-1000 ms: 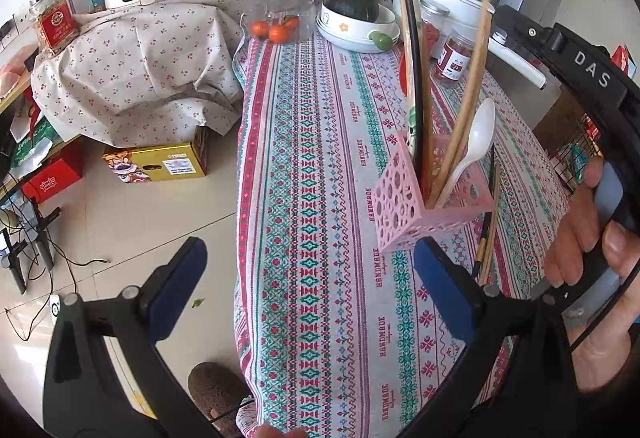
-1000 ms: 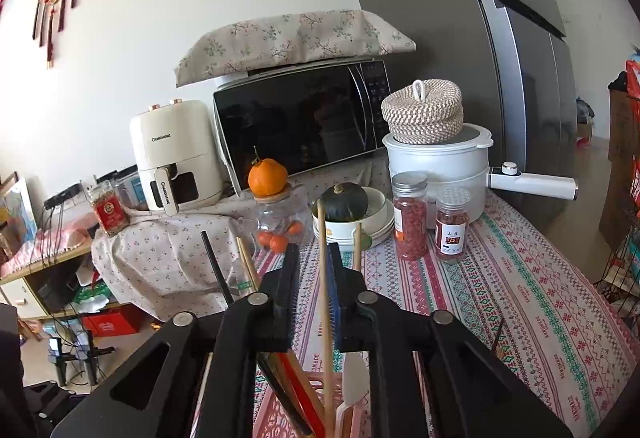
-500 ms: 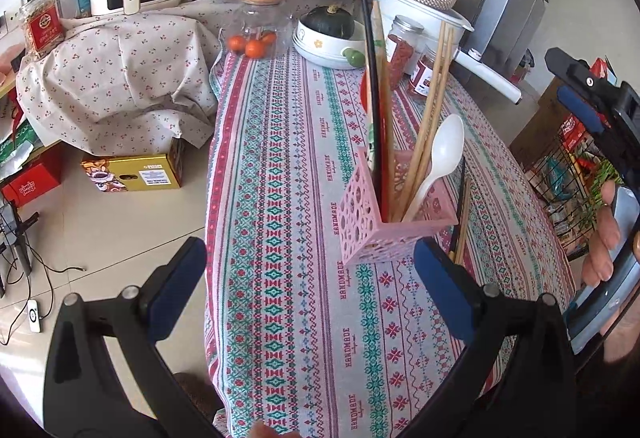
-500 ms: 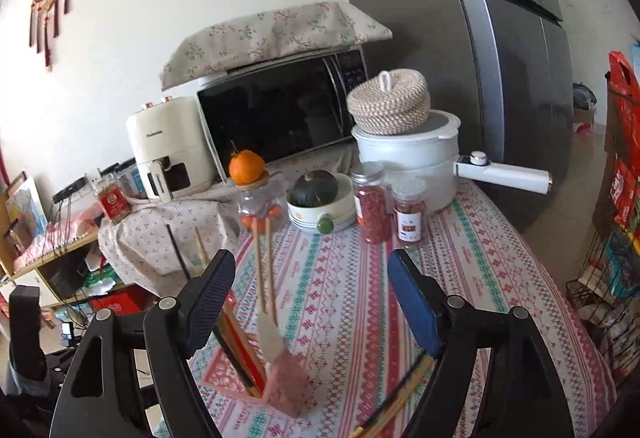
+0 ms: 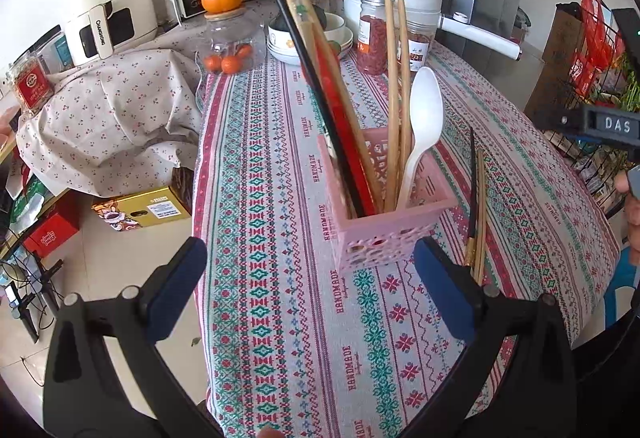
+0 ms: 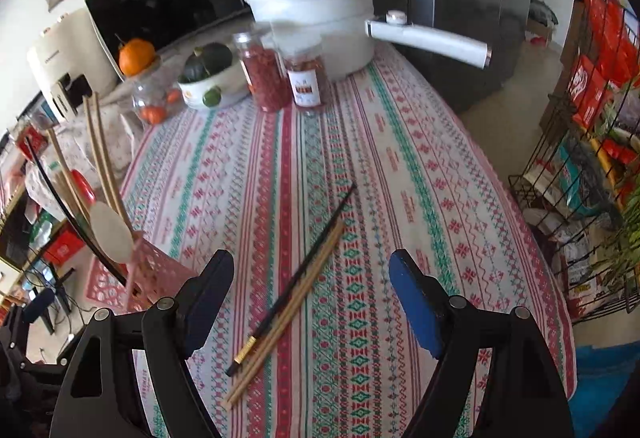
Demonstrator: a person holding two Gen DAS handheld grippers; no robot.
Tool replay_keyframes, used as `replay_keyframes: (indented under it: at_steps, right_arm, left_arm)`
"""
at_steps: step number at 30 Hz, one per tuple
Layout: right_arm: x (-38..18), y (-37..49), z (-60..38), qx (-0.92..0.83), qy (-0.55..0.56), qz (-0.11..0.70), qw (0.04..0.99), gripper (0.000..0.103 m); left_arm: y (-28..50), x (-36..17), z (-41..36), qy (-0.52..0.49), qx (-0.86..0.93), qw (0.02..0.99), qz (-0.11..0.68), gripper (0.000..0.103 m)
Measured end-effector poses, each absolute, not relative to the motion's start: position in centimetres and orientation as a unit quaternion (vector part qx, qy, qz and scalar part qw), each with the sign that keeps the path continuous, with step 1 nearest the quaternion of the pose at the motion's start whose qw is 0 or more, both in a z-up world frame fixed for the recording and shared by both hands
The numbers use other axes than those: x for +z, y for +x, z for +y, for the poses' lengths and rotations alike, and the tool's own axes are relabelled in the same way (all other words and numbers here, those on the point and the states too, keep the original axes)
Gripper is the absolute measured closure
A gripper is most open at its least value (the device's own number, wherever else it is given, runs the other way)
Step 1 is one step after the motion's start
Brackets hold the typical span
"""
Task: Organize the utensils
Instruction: 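Grasp the last bamboo chopstick on the table with the right gripper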
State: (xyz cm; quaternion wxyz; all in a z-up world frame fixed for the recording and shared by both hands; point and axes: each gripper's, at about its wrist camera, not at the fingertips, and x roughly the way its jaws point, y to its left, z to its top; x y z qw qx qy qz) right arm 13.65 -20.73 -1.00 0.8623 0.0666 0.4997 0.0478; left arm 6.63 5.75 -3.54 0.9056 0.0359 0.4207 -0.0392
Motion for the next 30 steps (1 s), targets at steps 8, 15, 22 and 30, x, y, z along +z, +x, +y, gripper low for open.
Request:
replay_keyframes:
  at_steps: [8, 15, 22, 30]
  right_arm:
    - [-7.2, 16.3, -22.0, 0.036, 0.108, 0.601, 0.791, 0.021]
    - [-10.5, 17.9, -21.7, 0.007, 0.074, 0.63, 0.773, 0.021]
    - [-11.4, 18.9, -21.0, -0.011, 0.058, 0.633, 0.772, 0.02]
    - [-11.8, 19.3, -17.5, -0.016, -0.01, 0.625, 0.78, 0.02]
  left_arm:
    - [7.0, -4.5, 4.4, 0.055, -0.039, 0.896, 0.44, 0.0]
    - [6.8, -4.5, 3.7, 0.065, -0.05, 0.894, 0.44, 0.0]
    - [6.5, -4.2, 3.3, 0.072, -0.055, 0.896, 0.435, 0.0]
    - [6.1, -3.9, 3.0, 0.079, -0.053, 0.899, 0.427, 0.0]
